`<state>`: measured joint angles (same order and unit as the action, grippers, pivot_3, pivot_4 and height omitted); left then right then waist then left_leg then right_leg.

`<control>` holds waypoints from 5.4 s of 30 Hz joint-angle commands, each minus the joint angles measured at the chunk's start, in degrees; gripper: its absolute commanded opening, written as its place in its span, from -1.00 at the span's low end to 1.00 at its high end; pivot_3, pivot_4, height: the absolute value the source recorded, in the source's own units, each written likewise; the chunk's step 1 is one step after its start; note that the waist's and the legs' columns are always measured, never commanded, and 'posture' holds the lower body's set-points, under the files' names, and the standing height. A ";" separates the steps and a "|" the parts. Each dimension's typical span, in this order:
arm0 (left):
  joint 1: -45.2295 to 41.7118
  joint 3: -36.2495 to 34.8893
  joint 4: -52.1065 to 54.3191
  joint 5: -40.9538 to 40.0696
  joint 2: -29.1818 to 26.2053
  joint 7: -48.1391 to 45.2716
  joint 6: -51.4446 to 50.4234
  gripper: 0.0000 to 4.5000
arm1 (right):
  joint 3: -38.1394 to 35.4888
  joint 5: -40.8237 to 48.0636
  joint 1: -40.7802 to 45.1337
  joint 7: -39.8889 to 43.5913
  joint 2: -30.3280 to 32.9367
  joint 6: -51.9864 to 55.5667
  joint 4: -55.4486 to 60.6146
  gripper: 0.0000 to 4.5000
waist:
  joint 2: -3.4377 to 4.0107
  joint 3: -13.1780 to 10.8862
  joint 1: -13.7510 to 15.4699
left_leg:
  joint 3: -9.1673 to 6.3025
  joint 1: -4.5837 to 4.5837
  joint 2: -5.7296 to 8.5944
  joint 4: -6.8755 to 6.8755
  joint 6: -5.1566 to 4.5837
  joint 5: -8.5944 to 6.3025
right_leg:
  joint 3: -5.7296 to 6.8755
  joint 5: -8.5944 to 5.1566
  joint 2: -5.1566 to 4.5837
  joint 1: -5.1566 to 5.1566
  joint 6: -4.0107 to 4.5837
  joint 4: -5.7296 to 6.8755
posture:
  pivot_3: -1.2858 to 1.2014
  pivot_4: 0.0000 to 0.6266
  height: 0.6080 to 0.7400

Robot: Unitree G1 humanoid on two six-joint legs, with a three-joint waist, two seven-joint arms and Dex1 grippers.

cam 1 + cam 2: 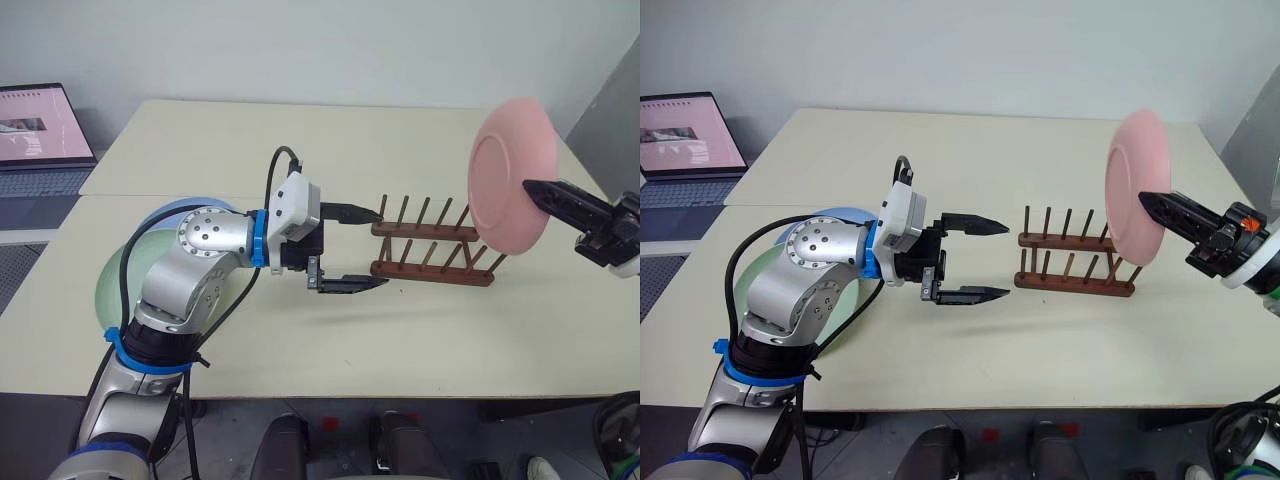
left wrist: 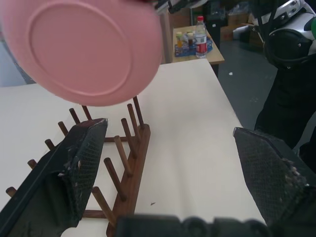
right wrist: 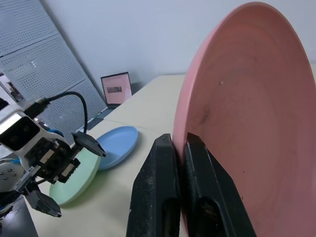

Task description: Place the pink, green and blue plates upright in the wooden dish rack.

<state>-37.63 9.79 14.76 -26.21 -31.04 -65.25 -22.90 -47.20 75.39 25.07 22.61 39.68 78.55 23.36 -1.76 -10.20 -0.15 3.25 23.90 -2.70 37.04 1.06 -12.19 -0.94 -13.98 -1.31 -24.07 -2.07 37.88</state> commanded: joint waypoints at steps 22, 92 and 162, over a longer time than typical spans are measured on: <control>-2.31 -0.50 -0.49 -1.15 3.37 0.50 -0.18 0.99 | 11.01 -1.19 -2.81 1.45 8.20 -14.43 -13.31 -0.99 | 0.00 0.00 -0.18 | 0.00 0.01 -0.03 -0.02 0.00 0.00 | 0.00 -0.01 0.06 -0.01 0.00 -0.03 | 0.03 -0.52 0.89; 37.09 -61.18 6.18 -19.45 5.16 55.74 -39.90 -0.99 | 52.46 -43.97 19.71 48.67 10.71 -48.62 -4.63 1.00 | -0.70 0.21 0.12 | -0.13 -0.08 -0.11 -0.07 0.02 -0.01 | 0.16 -0.01 -0.97 -0.08 0.70 -0.06 | 0.03 -0.52 0.89; 6.68 -7.72 4.52 -5.13 -10.36 12.14 -1.49 0.37 | 29.92 -49.55 16.83 20.62 -13.11 -20.84 12.78 -1.00 | -0.68 0.16 0.11 | 0.08 0.03 -0.09 -0.11 0.12 0.01 | 0.17 0.05 -0.48 -0.09 0.75 -0.03 | 0.03 -0.52 0.89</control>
<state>-29.65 0.91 18.36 -32.90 -41.94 -51.00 -27.90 -11.60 20.33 41.90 45.45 26.79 51.03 32.30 -2.44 -10.05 -0.04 3.29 23.93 -2.80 36.93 1.18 -12.18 -0.75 -13.93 -1.79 -24.13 -1.31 37.86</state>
